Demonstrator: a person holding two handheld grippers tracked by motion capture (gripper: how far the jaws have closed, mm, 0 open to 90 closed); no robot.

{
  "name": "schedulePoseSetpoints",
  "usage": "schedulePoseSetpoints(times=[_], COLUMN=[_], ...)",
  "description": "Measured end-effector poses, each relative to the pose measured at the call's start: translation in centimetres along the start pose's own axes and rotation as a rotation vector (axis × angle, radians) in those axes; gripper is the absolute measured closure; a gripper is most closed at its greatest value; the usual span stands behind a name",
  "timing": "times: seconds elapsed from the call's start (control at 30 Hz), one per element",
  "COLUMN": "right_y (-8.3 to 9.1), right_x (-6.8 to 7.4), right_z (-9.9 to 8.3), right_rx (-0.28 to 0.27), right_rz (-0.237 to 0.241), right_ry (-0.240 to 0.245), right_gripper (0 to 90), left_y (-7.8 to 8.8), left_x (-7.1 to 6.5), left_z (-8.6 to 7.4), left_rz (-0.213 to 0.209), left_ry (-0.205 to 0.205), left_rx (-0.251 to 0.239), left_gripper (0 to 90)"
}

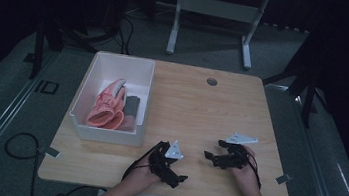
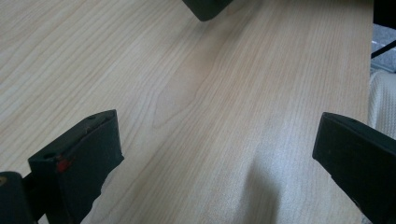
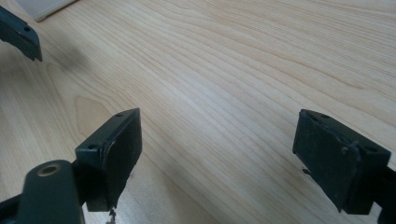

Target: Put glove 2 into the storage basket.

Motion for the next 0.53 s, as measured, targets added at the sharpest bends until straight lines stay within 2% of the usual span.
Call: schedulePoseSetpoints(times=[0.2, 0.53], right_y=[0.03, -0.16], right_x=[-0.25, -0.34], right_z=[-0.02, -0.21], right_rx=[-0.007, 0.004], right_rz=[-0.003, -0.010], right_ry=[-0.002, 0.003], right_gripper=[15.5, 15.5], left_y=[0.01, -0.05], left_x=[0.09, 0.24], left_z=[0.00, -0.18], left_rz=[0.003, 0.002], left_ry=[0.011, 0.012], left_rx=[-0.016, -0.006], left_gripper=[1.0, 1.0])
Point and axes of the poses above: each handheld gripper's, and its own axes: y roughly backward along the jaws, z roughly out of its top, x roughly to its left, the point moved 8 cm from there along -y, roughly forward along the jaws, and after that the axes turned 5 degrees about x, right-handed, at the moved point
